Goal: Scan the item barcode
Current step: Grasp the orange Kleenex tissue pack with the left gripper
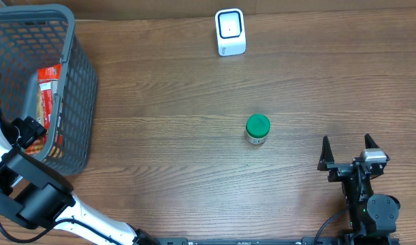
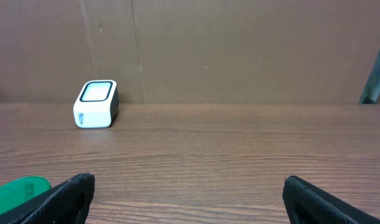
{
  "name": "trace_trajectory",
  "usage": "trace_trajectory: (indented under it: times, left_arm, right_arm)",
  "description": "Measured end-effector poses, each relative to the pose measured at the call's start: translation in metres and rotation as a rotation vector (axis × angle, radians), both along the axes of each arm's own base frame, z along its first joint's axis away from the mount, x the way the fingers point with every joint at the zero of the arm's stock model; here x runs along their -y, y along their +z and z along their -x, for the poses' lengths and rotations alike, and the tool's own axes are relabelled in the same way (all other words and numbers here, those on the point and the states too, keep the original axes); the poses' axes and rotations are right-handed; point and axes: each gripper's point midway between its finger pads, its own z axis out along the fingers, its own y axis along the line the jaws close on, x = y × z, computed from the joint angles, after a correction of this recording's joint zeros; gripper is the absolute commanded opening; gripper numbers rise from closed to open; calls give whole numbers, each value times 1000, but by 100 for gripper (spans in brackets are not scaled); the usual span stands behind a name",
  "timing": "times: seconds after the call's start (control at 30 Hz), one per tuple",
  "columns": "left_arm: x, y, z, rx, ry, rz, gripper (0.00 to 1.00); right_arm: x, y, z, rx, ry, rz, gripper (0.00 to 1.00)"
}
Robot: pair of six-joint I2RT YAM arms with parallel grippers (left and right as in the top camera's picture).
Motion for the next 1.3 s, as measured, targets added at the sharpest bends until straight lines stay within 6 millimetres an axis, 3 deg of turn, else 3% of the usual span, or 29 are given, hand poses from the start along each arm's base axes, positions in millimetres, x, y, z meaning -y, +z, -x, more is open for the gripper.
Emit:
trace_trajectory:
  times: [0.2, 0.5, 0.67, 0.73, 0.83, 1.0, 1.17, 1.3]
  left_arm:
    - [-4, -4, -4, 7, -17, -7, 98]
    - [-13, -30, -12, -4, -46, -2, 90]
    - [-18, -34, -12, -18, -59, -22, 84]
    - [-21, -33, -13, -17, -65, -37, 77]
    - [-27, -32, -16, -9, -62, -65, 50]
    - [-35, -32, -18, -9, -67, -96, 50]
    - [-38, -31, -17, -19, -67, -112, 40]
    - [-43, -30, -16, -28, -75, -135, 40]
  right_arm:
    - [0, 0, 0, 0, 0, 0, 100]
    - [0, 0, 0, 0, 0, 0, 100]
    - [0, 0, 0, 0, 0, 0, 100]
    - [0, 0, 0, 0, 0, 0, 100]
    - [0, 0, 0, 0, 0, 0, 100]
    - [0, 0, 0, 0, 0, 0, 100]
    - [0, 0, 0, 0, 0, 0, 100]
    - [0, 0, 0, 0, 0, 0, 100]
